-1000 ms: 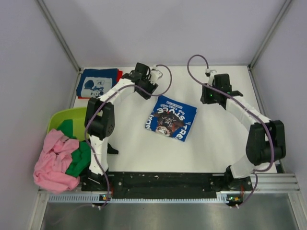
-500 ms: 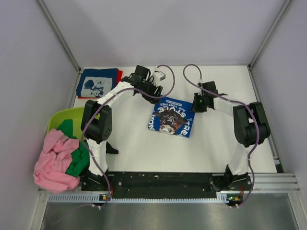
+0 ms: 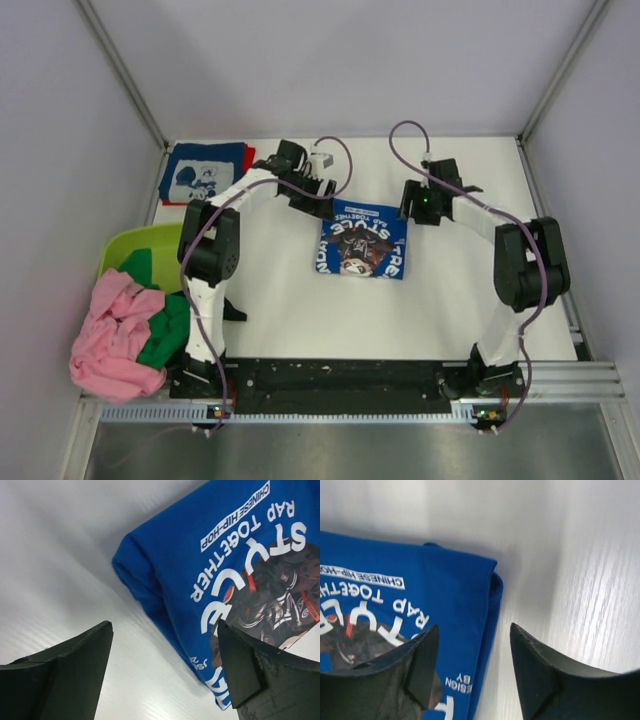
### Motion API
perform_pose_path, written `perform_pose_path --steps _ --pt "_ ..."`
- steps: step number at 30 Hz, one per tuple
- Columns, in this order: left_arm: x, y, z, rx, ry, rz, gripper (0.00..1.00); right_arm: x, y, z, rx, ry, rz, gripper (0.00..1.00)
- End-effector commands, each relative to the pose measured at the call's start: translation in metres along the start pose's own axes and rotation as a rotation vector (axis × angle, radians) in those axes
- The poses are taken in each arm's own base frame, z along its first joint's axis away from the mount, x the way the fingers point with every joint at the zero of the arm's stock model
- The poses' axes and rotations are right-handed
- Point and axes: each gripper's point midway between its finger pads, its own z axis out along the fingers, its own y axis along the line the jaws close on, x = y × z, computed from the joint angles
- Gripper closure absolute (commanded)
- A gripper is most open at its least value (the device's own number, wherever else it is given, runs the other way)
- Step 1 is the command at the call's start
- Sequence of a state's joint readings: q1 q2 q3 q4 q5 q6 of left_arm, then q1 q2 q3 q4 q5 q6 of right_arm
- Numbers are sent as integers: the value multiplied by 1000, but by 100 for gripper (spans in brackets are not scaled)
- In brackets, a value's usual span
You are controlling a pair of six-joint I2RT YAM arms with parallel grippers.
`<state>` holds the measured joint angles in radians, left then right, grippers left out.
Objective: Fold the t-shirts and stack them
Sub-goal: Put the neatly folded tshirt into the corner of the board with the left arm
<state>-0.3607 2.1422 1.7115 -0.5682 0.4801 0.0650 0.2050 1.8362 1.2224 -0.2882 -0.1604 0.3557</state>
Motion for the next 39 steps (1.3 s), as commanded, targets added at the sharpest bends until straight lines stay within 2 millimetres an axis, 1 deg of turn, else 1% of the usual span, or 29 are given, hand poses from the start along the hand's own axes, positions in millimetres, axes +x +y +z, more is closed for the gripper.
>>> perform_pose_path --steps 1,3,5,6,8,10,11,12,13,14,15,17,19,22,24,25,28,31,32,33,36,37,39 --pt "12 -28 20 168 74 -54 11 -4 8 -41 -46 -48 -26 31" --pt "24 -28 28 184 121 -75 11 -4 7 -56 -46 -70 -19 1" --pt "33 -24 37 177 145 -103 12 -5 6 -71 -47 -103 -18 1" --pt "35 -23 40 182 150 -113 14 -7 8 -78 -51 -122 -24 1" --pt "35 -27 45 217 151 -137 23 -13 10 -97 -55 -173 -33 1" --pt "30 -33 46 259 137 -136 41 -15 13 -110 -62 -200 -55 1" --pt "28 -35 46 270 138 -168 49 -14 13 -114 -60 -203 -66 1" --pt "25 -39 44 293 132 -170 60 -14 13 -119 -56 -210 -71 1" --pt "23 -43 41 311 130 -169 72 -14 12 -123 -49 -212 -80 1" --pt "18 -45 37 320 122 -161 91 -12 10 -126 -41 -212 -84 1" --pt "14 -45 32 326 109 -159 100 -12 9 -130 -34 -219 -89 1" --pt "2 -40 18 317 71 -143 100 -11 7 -135 -22 -226 -99 1" --pt "-13 -27 -3 270 17 -109 100 -10 4 -140 -8 -232 -110 1" --pt "-29 7 -34 126 -28 -6 100 -9 0 -147 17 -243 -130 1" --pt "-35 32 -54 2 -20 88 100 -7 -5 -150 43 -241 -141 1" --pt "-37 51 -64 -87 -11 107 100 -6 -8 -150 55 -240 -146 1" --pt "-46 89 -97 -250 -10 140 100 -5 -11 -151 72 -232 -161 1" --pt "-66 127 -130 -415 -44 166 100 -5 -11 -152 73 -230 -172 1" --pt "-76 140 -144 -473 -64 178 100 -5 -10 -153 70 -231 -174 1" --pt "-78 150 -152 -524 -55 192 100 -5 -10 -153 70 -227 -179 1" --pt "-96 176 -175 -661 -71 250 100 -4 -13 -153 82 -225 -185 1" --pt "-103 189 -184 -743 -80 270 100 -4 -14 -153 87 -225 -187 1" --pt "-112 207 -197 -855 -77 317 100 -4 -15 -153 94 -225 -189 1"
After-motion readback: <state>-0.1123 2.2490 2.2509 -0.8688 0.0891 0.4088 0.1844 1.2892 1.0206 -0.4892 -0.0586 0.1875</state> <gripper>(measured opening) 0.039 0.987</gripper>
